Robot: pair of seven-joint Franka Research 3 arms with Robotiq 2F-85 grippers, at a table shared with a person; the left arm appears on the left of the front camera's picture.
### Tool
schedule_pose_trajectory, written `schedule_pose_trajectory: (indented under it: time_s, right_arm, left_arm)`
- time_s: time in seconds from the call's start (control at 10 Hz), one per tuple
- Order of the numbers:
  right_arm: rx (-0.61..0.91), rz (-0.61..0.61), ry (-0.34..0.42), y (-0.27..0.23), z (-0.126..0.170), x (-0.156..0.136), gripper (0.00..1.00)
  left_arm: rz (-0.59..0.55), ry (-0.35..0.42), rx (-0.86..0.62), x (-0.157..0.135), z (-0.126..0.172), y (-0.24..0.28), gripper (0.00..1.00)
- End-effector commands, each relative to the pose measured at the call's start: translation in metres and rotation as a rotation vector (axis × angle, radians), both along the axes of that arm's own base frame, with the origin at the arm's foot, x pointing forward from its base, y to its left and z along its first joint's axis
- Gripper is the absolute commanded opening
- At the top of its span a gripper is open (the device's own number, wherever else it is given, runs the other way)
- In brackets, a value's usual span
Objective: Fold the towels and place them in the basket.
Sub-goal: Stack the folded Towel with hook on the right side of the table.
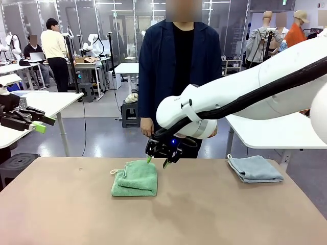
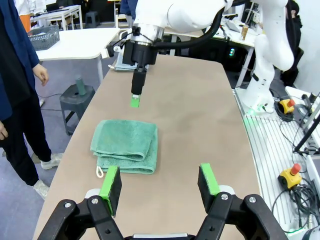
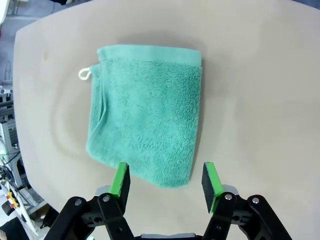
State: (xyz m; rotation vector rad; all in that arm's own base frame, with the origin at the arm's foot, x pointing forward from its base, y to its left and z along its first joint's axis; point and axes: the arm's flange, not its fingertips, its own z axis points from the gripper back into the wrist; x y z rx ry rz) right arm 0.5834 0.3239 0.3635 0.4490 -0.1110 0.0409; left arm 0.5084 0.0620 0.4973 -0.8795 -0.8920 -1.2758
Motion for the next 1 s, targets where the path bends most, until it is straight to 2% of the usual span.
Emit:
schedule_pose_trajectory:
  time_s: [0.0, 0.3, 0.5, 0.9]
  right_arm:
    - [0.024, -0.001, -0.003, 0.0, -0.02, -0.002, 0.73]
    - [0.008, -0.02, 0.028, 0.002, -0.045, -0.002, 0.73]
    - [0.017, -0.053, -0.003, 0.004, -0.056, -0.002, 0.73]
    - [0.03, -0.081, -0.017, 0.016, -0.071, 0.001, 0.73]
  left_arm:
    - [-0.003, -0.001, -0.004, -0.001, 0.001, -0.001, 0.79]
    - [-0.003, -0.001, -0.004, -0.001, 0.001, -0.001, 0.79]
    - [-0.003, -0.001, -0.004, -0.001, 0.001, -0.001, 0.79]
    - [-0.003, -0.001, -0.004, -0.001, 0.001, -0.001, 0.79]
